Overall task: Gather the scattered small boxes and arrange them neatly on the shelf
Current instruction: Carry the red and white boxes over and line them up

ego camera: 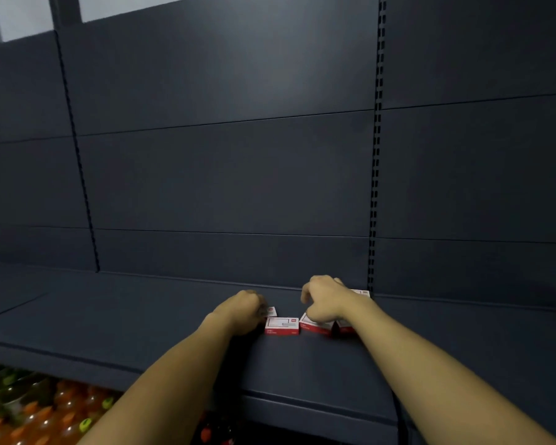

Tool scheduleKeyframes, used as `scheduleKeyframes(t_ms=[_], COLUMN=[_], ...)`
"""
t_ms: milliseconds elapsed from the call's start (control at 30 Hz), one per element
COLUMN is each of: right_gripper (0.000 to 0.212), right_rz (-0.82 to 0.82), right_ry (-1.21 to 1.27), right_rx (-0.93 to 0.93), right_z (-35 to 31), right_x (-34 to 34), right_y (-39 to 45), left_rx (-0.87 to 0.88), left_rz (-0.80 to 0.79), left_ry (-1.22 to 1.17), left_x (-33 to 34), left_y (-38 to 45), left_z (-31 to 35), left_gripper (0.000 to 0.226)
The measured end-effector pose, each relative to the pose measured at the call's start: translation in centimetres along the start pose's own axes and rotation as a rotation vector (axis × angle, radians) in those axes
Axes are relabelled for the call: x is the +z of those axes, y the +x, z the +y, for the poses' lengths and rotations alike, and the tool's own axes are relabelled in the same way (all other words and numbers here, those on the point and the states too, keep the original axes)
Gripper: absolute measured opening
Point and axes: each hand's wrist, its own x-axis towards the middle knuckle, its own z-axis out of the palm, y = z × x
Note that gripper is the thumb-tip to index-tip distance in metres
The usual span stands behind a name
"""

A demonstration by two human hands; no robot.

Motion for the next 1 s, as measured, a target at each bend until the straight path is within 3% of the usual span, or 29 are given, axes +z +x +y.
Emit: scheduleKeyframes(t_ms=[200, 433, 733, 833, 1000], right_gripper=[0.046, 0.068, 0.055, 0.038, 0.038], right_rz=[0.002, 0.013, -0.031, 0.005, 0.143], right_ry=[0.078, 0.071, 0.018, 0.001, 0.023], right_rx=[0.078, 0.063, 0.059, 0.033, -0.013], right_z=[-0.5, -2.4, -3.5, -3.8, -4.4], right_x=[2.1, 3.0, 3.9, 4.2, 3.7], right_y=[-0.7, 0.6, 2.0, 2.1, 1.9], left_rx=[0.06, 0.145, 0.11, 0.088, 0.086], left_rz=[0.041, 0.176, 0.219, 0.204, 0.201], left_ry=[0.06, 0.08, 0.054, 0.032, 0.039], left_x=[-0.6, -3.7, -4.9, -4.9, -5.1], left_y=[-0.4, -1.2, -3.5, -4.1, -4.7], left_z=[-0.9, -2.1, -5.3, -6.3, -6.8], left_gripper=[0.031, 0.045, 0.05, 0.048, 0.044])
